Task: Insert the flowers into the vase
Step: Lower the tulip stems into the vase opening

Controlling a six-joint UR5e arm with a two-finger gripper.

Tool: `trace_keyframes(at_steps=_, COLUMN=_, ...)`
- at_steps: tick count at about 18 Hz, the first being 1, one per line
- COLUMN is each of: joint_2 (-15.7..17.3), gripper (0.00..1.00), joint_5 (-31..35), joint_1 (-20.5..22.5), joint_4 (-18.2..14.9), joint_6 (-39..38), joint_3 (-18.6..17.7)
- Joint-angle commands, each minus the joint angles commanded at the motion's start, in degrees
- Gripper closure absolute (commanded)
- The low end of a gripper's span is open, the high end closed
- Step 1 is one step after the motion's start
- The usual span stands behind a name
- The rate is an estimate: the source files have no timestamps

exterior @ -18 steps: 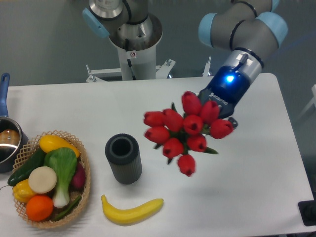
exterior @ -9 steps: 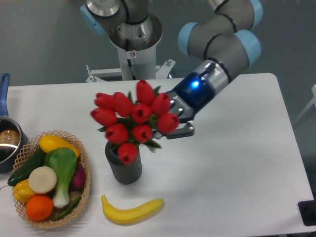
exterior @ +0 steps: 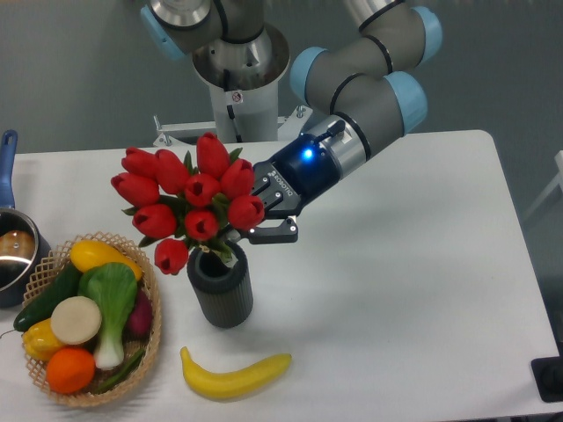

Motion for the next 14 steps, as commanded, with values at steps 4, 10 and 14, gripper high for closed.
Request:
trace_keyframes(at_steps=4, joint_2=-0.1, gripper=0.80, joint_5=-2.5, joint_1=0.1, joint_4=-0.1, joint_6=2.4, joint_3=-1.8)
trace_keyframes(at_steps=10, joint_2=-0.2, gripper=0.80, joint_5=-2.5, joint_1=0.2, joint_4=0.0, joint_6=2.4, joint_3=-2.8)
trace_keyframes(at_steps=14, joint_2=0.0, gripper=0.80, joint_5=-2.5, joint_1=0.5, joint_4=0.0, joint_6=2.4, joint_3=-4.3)
